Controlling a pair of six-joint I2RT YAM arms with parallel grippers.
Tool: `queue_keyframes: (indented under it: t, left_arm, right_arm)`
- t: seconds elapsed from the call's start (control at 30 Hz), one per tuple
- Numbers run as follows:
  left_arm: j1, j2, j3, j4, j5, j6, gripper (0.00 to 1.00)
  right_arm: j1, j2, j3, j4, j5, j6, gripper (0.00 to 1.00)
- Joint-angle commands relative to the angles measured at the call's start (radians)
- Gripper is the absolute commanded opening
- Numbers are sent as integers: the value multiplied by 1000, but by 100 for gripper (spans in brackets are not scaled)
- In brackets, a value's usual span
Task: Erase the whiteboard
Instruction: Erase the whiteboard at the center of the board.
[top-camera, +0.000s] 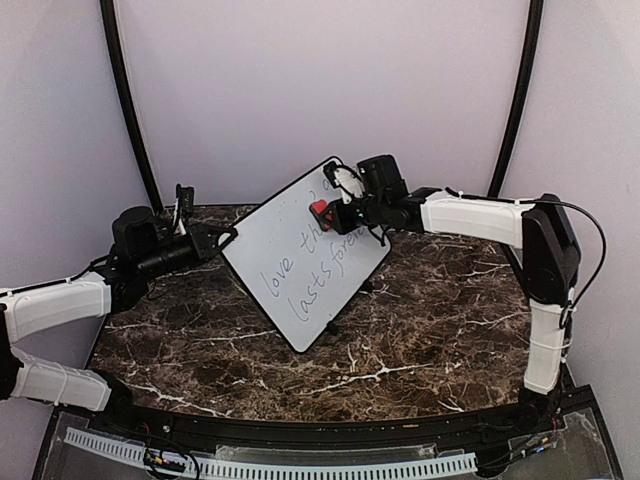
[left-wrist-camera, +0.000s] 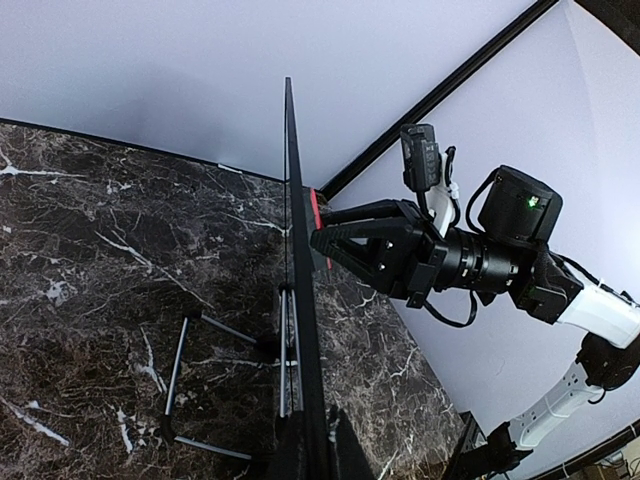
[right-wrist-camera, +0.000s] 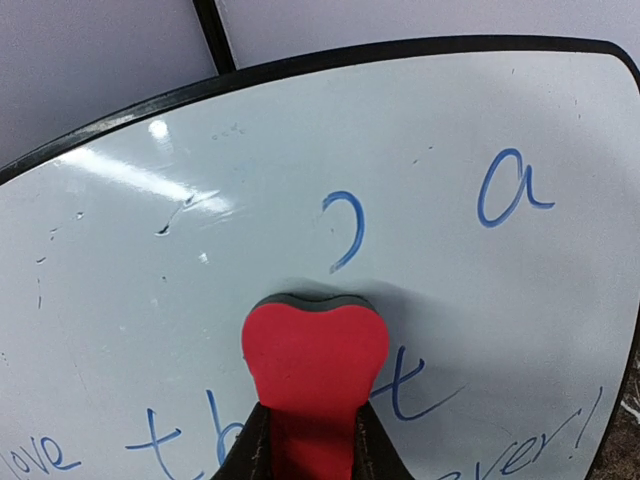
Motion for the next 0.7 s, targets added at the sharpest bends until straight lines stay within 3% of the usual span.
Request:
queue_keyframes:
  t: [0.0,0.3,0.67]
  left_arm:
    - [-27,-58,15,149,163,29,0]
    - [-27,-60,17,149,166,29,0]
    - [-27,-55,17,152,168,26,0]
  right_arm:
    - [-7,52,89,-37,47,20,3]
    - [-54,105,206,-60,34,70,3]
    - [2,16,-53,48,-81,60,3]
